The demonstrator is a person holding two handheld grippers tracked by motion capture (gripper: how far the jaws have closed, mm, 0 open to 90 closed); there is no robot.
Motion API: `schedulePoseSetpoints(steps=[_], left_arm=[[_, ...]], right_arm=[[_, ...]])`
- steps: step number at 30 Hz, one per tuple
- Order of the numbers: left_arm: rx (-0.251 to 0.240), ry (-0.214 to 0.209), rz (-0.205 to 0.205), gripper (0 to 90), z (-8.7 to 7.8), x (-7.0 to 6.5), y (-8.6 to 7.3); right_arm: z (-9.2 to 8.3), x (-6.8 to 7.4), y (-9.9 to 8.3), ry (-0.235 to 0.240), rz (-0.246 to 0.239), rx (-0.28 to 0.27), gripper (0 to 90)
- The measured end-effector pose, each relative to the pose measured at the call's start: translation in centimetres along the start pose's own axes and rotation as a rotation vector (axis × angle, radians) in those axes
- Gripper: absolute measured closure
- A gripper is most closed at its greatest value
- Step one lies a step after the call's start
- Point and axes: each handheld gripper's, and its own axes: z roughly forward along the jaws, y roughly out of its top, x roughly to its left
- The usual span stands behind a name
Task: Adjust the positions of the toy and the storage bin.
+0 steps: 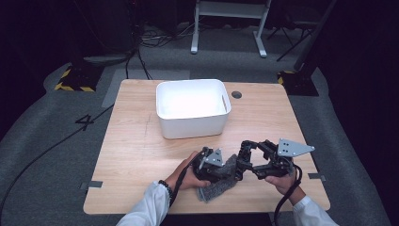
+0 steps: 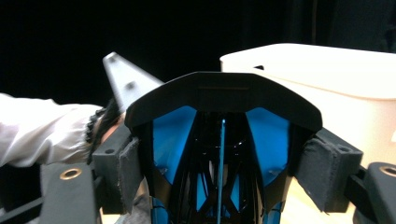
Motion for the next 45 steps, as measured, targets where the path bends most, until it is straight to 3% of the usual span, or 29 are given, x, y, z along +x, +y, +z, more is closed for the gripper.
schedulePoseSetpoints(steps=[5,7,9,16,21,25,30,37,41,45], left_arm=[[0.041,-0.063,0.035,67.0,0.3,-0.5,0.0],[0.043,-0.061,0.027,66.7,0.2,-0.4,-0.2],[0.029,-0.053,0.012,66.3,-0.2,0.0,-0.3],[-0.014,0.035,-0.069,66.1,-3.3,1.2,-1.9],[-0.003,0.099,-0.119,65.5,-5.0,1.6,-3.7],[0.022,0.149,-0.138,63.8,-5.9,1.7,-4.5],[0.005,0.197,-0.169,62.3,-6.9,1.7,-5.1],[0.019,0.221,-0.206,46.9,-6.6,1.7,-5.4],[0.041,0.233,-0.213,33.1,-6.0,1.4,-5.2],[0.037,0.251,-0.230,23.7,-5.8,1.4,-5.1]], right_arm=[[-0.7,-0.6,0.1,-0.075,-0.009,-0.007,25.3],[-1.0,-1.0,0.1,-0.092,0.008,-0.009,25.3],[-1.1,-1.1,0.2,-0.128,-0.006,0.005,25.3],[-1.5,-1.8,-0.3,-0.157,0.006,0.043,25.3],[-2.1,-2.3,-0.5,-0.172,0.019,0.076,25.3],[-2.2,-2.7,-0.8,-0.167,0.037,0.137,25.3],[-1.5,-2.9,-1.1,-0.158,0.048,0.221,25.3],[-1.0,-3.1,-1.3,-0.140,0.059,0.318,25.3],[-0.8,-3.3,-1.6,-0.119,0.077,0.380,25.3],[-0.9,-3.4,-1.4,-0.107,0.079,0.406,25.3]])
